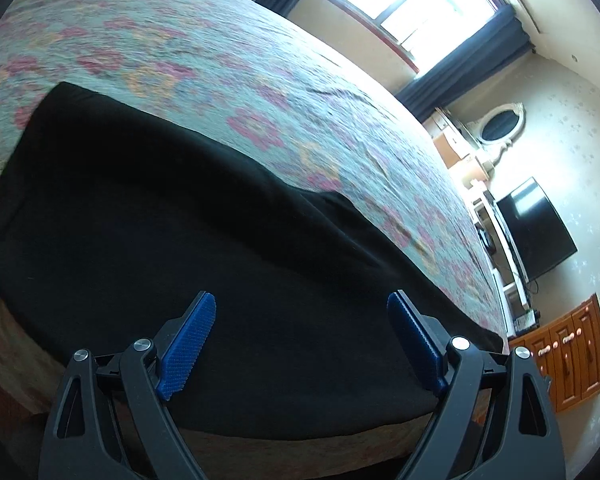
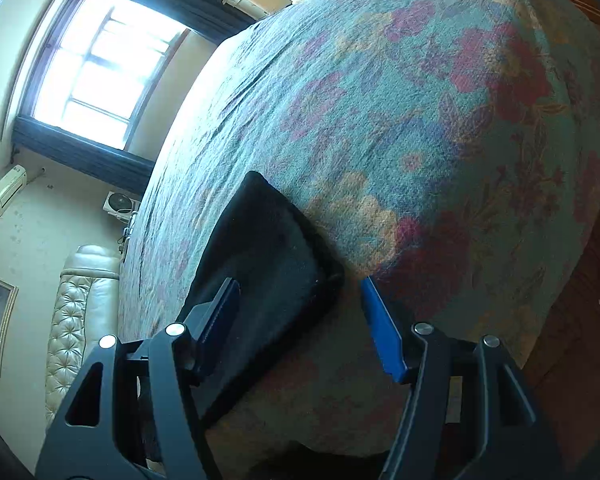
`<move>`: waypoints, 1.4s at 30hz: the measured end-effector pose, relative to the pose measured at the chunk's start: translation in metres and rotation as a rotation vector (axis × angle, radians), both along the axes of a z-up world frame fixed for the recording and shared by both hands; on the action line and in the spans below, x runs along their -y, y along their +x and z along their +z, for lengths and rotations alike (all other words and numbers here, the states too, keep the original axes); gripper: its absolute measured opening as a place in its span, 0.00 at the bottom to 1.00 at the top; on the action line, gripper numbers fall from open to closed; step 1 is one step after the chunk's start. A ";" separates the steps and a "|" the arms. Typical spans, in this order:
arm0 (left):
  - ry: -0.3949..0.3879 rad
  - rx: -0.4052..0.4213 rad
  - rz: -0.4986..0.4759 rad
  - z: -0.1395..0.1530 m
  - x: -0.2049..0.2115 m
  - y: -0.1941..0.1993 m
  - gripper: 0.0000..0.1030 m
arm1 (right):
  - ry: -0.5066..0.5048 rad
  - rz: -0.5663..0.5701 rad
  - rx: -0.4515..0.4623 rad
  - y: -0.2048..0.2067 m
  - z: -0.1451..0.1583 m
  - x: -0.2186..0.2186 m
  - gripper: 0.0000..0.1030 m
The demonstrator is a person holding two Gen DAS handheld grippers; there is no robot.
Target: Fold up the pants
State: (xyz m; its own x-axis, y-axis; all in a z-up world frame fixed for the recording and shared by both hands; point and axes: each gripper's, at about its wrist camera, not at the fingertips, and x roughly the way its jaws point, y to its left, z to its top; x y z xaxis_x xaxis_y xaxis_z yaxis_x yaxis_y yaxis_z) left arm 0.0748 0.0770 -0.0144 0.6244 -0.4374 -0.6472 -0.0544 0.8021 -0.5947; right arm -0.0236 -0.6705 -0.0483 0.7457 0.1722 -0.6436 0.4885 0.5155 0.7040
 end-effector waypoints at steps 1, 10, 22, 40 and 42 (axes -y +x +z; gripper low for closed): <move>-0.024 -0.006 0.041 0.000 -0.023 -0.005 0.84 | -0.010 0.002 -0.001 0.003 0.002 -0.006 0.62; -0.218 -0.092 0.364 -0.035 -0.162 -0.057 0.84 | -0.009 -0.030 0.007 0.023 0.006 -0.032 0.66; -0.096 -0.096 0.363 -0.027 -0.138 -0.041 0.44 | 0.009 -0.042 -0.017 0.018 -0.013 -0.039 0.67; -0.136 -0.193 0.475 -0.013 -0.155 -0.051 0.11 | 0.015 -0.043 -0.015 0.017 -0.014 -0.030 0.67; -0.135 -0.191 0.472 -0.010 -0.156 -0.045 0.10 | 0.016 -0.044 -0.015 0.017 -0.014 -0.030 0.67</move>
